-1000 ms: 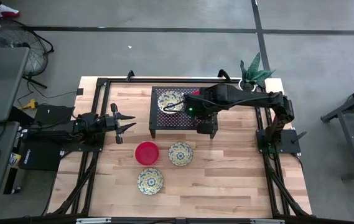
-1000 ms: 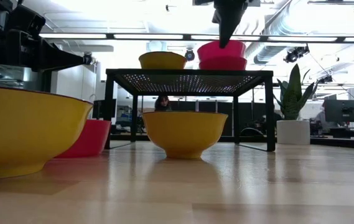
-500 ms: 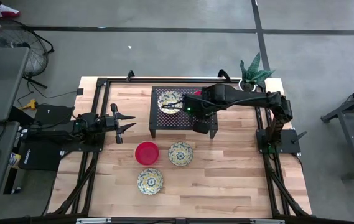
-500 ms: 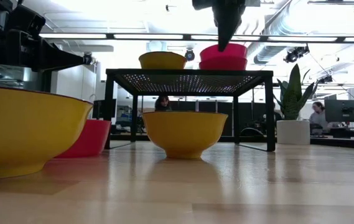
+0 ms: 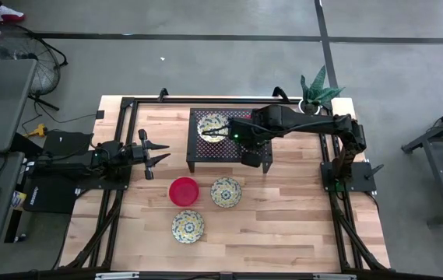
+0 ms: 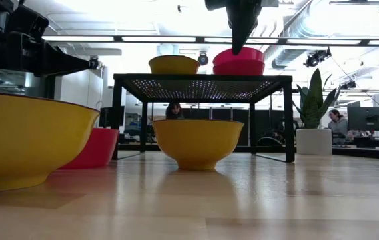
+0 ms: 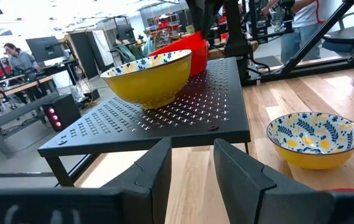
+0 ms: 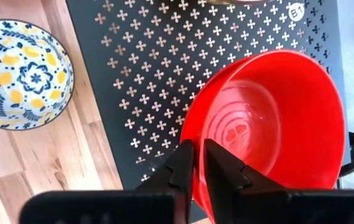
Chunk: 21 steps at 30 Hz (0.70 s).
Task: Pick & Place Mini bowls
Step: Stack the right red bowl on the red bowl on the shelf
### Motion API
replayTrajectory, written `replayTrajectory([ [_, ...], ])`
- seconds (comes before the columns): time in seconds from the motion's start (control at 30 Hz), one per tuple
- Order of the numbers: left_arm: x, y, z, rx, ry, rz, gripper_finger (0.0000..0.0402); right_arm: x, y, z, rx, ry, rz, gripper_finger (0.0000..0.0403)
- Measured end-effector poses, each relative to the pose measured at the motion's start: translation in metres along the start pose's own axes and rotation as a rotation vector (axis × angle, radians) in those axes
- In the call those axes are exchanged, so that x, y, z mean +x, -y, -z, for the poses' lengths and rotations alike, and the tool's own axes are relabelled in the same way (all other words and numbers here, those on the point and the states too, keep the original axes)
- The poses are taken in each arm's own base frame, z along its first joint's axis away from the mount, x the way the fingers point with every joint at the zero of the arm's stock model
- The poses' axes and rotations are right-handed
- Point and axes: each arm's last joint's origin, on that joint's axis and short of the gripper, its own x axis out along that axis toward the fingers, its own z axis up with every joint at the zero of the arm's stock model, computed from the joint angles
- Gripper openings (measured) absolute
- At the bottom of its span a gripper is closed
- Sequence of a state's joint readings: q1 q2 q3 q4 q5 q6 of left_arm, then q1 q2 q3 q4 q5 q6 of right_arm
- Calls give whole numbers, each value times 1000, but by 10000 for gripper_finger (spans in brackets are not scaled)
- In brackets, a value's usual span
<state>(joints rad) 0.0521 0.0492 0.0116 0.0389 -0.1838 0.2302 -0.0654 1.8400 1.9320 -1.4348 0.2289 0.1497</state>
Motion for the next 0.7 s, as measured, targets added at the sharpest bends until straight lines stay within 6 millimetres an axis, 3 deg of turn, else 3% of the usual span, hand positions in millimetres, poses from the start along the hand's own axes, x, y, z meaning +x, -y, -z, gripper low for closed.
replayTrajectory([
  [0.37, 0, 0, 0, 0, 0, 0, 117, 0, 2, -2, 15, 15, -12, 100],
  [0.7, 0, 0, 0, 0, 0, 0, 117, -20, 7, 5, 37, 79, -56, 130],
])
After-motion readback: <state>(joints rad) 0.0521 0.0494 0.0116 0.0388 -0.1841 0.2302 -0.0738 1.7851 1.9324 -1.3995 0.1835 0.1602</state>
